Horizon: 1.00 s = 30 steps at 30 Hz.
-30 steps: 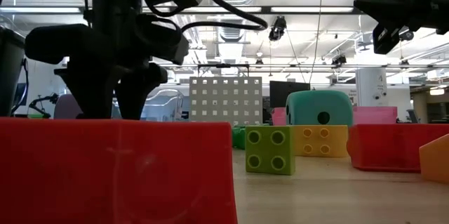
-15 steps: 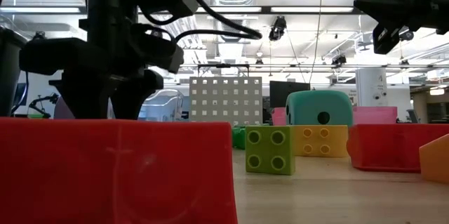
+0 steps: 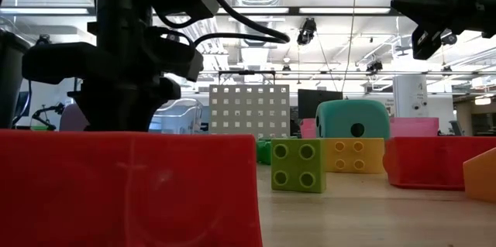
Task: Pick & Place Toys
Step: Put the light blue game piece into the transparent bin
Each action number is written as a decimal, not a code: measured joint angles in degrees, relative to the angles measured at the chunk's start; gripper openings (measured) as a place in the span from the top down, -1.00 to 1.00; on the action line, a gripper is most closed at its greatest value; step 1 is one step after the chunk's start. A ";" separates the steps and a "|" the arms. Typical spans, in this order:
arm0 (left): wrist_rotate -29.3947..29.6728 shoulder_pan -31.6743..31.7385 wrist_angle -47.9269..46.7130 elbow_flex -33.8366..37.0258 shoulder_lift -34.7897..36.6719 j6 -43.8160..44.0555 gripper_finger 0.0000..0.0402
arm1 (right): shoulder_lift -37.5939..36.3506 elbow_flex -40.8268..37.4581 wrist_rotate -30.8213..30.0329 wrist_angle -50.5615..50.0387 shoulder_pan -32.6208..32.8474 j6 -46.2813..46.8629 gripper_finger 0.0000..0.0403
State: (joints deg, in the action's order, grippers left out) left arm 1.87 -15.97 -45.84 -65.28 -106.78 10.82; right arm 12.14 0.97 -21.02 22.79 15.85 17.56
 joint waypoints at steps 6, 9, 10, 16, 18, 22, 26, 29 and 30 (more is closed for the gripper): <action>-0.05 0.00 -0.03 -0.04 0.02 -0.09 0.37 | 0.00 0.00 -0.01 0.00 0.00 -0.02 0.90; -0.31 0.02 -0.03 -0.04 0.02 -0.10 0.37 | 0.00 0.00 0.00 0.00 0.00 0.00 0.90; -0.38 0.02 -0.03 -0.04 0.02 -0.10 0.37 | 0.00 0.00 0.00 0.00 -0.01 -0.02 0.90; -2.18 0.02 -1.87 -1.71 0.02 -0.08 0.37 | 0.00 0.00 -0.01 0.00 -0.02 -0.02 0.90; -2.57 0.02 -3.65 -3.64 0.02 -0.06 0.37 | 0.00 0.00 0.00 0.00 0.00 -0.02 0.90; -2.55 0.17 -9.92 -8.67 0.02 -0.08 0.37 | 0.00 0.00 0.00 0.00 -0.02 -0.02 0.90; -0.84 0.64 -17.03 -14.86 0.02 -0.14 0.37 | 0.00 0.00 0.00 0.00 -0.01 -0.02 0.90; 1.94 1.48 -22.30 -19.75 0.02 -0.82 0.37 | 0.00 0.00 0.00 0.00 -0.02 -0.01 0.90; 2.85 1.90 -23.79 -21.34 0.02 -1.01 0.37 | 0.00 0.00 0.00 0.00 -0.02 0.00 0.90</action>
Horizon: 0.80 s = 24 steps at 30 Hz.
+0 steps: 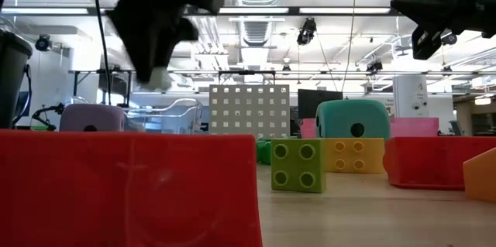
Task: Pick & Place Toys
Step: Put the light blue game piece into the transparent bin
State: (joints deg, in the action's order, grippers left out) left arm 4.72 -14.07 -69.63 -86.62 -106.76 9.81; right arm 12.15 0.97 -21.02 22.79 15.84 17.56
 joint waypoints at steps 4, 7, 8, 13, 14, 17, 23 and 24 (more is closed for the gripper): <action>3.34 2.22 -5.38 -6.10 0.19 -0.35 0.37 | 0.00 0.00 0.00 0.00 0.02 -0.02 0.90; 5.82 4.64 -7.36 -9.43 1.45 -0.54 0.37 | 0.00 0.00 0.00 -0.01 0.01 -0.02 0.90; 6.82 5.63 -7.69 -10.11 2.27 -0.58 0.37 | 0.02 0.00 0.00 -0.02 0.00 -0.02 0.90; 13.18 12.18 -8.04 -10.86 6.98 1.48 0.37 | 0.02 0.00 -0.02 0.00 0.00 -0.02 0.90; 13.82 13.90 -8.09 -10.60 7.92 2.48 0.37 | 0.02 0.00 -0.01 0.00 0.00 -0.02 0.90; 14.21 19.03 -10.46 -10.21 9.98 5.36 0.37 | 0.04 0.00 -0.02 -0.02 0.00 0.00 0.90; 16.36 27.82 -13.14 -9.35 11.52 9.21 0.37 | 0.02 0.00 0.00 0.00 0.01 -0.01 0.90; 16.83 29.07 -13.17 -9.35 11.52 10.19 0.37 | 0.02 0.00 -0.01 0.00 0.00 -0.01 0.90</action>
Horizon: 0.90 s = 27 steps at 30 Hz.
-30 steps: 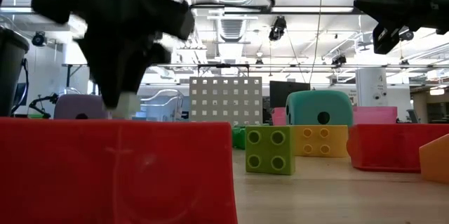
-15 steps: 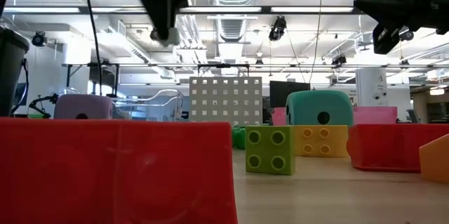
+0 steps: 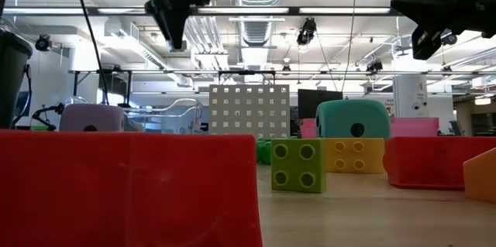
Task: Pick & Place Toys
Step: Put the light blue game piece into the transparent bin
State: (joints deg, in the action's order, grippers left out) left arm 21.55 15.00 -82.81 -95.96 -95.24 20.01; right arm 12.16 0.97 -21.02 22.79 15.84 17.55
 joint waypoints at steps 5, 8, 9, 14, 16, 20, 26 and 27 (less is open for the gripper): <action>1.45 5.62 0.47 1.08 -0.80 3.83 0.37 | 0.00 0.00 0.01 0.00 0.00 -0.01 0.90; 1.59 8.60 0.55 2.50 -1.24 5.36 0.37 | -0.01 0.00 0.01 -0.02 0.02 0.00 0.90; 1.59 9.65 0.55 3.12 -1.30 5.38 0.37 | -0.01 0.00 0.01 0.00 0.00 -0.01 0.90; 1.25 14.93 1.06 6.65 -1.33 5.58 0.37 | -0.02 0.00 0.00 -0.02 0.01 0.00 0.90; 0.07 16.81 1.24 8.02 -1.36 5.60 0.37 | 0.00 0.00 0.01 0.00 0.01 -0.01 0.90; -3.79 19.89 3.21 10.91 -1.36 5.60 0.37 | -0.02 0.00 0.01 -0.02 0.00 -0.01 0.90; -7.00 22.95 6.99 14.99 -1.41 7.18 0.37 | -0.02 0.00 0.00 -0.02 0.00 -0.01 0.90; -7.49 23.35 7.50 15.52 -1.42 7.53 0.37 | -0.02 0.00 0.00 0.00 0.00 0.01 0.90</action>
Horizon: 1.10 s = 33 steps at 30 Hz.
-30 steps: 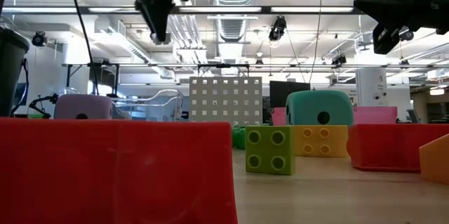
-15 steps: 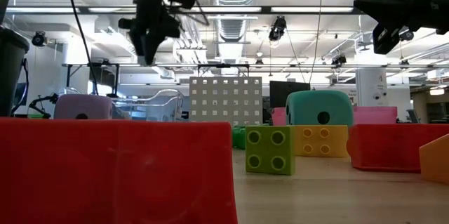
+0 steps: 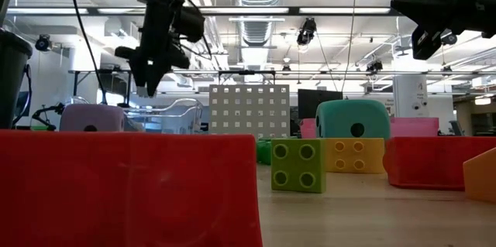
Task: Pick & Place Toys
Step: Put the light blue game piece into the transparent bin
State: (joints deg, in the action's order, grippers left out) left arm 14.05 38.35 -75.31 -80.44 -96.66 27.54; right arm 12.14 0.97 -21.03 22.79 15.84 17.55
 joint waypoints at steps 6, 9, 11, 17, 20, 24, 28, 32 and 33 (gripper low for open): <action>-2.15 1.13 3.69 2.91 -0.01 -0.27 0.37 | 0.02 0.00 0.01 0.00 0.00 -0.01 0.90; -2.16 1.41 5.08 4.35 0.00 -0.26 0.37 | 0.00 0.00 0.01 -0.02 0.00 -0.01 0.90; -2.24 1.51 5.50 5.31 -0.05 -0.26 0.37 | 0.00 0.00 0.01 0.00 0.00 -0.01 0.90; -3.09 1.57 6.99 6.64 -1.61 -0.05 0.37 | 0.02 0.00 0.01 0.00 0.02 0.01 0.90; -3.79 1.62 7.67 6.75 -3.04 -0.17 0.37 | 0.02 0.00 0.01 -0.02 0.00 -0.01 0.90; -4.24 1.60 7.84 6.75 -5.34 -0.35 0.37 | 0.02 0.00 0.00 0.00 0.02 -0.01 0.90; -4.69 1.61 7.87 6.70 -6.89 -0.90 0.37 | 0.02 0.00 0.00 -0.01 0.01 0.01 0.90; -4.77 1.60 8.26 6.71 -7.13 -1.10 0.37 | 0.02 0.00 0.00 -0.01 0.02 -0.01 0.90; -4.73 1.60 8.28 6.71 -7.13 -1.10 0.37 | 0.00 0.00 0.01 0.00 0.01 0.00 0.90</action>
State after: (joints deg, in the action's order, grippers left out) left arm 9.32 39.94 -67.02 -73.73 -103.79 26.44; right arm 12.14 0.97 -21.02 22.79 15.85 17.55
